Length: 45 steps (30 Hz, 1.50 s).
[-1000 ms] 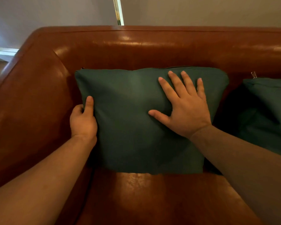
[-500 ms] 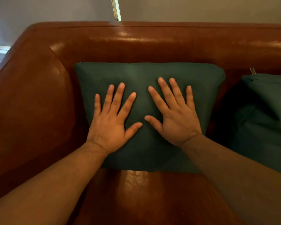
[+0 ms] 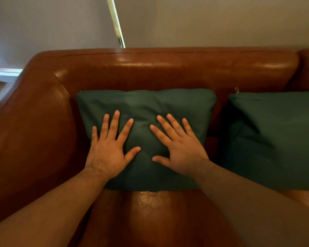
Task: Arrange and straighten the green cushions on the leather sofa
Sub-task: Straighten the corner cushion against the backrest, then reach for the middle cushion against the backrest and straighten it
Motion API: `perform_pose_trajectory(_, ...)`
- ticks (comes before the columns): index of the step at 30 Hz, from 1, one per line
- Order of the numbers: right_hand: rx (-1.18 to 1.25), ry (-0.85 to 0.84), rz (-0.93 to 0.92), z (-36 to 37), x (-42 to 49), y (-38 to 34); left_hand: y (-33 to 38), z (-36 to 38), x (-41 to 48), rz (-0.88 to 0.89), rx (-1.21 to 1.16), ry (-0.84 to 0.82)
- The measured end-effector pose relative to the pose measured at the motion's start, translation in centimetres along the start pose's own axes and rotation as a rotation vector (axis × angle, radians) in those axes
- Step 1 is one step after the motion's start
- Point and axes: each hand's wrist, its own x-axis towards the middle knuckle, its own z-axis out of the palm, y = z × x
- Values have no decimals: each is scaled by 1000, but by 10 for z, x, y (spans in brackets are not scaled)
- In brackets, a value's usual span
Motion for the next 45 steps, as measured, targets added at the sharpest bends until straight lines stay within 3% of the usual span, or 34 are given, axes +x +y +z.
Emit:
perform_pose_trajectory(3,73,-207,72,-41,-7,-7,10,-39,-8,-51,-27,-186)
perform_pose_trajectory(6,202,-296,213,-100,-29,-7,17,-97,-25,-80,-49,-288)
perform_pose_trajectory(15,236,-229,391,-280,-123,-1,45,-282,-92,-88,-144,-179)
perform_pose_trajectory(20,252,-125,491,-352,-175,-16,62,-348,-136,-51,-206,-121)
perform_pose_trajectory(34,319,37,847,-433,-373,-72,131,-411,-245,154,-341,-85)
perform_pose_trajectory(45,310,163,1008,-459,-534,14,330,-420,-242,312,-469,-130)
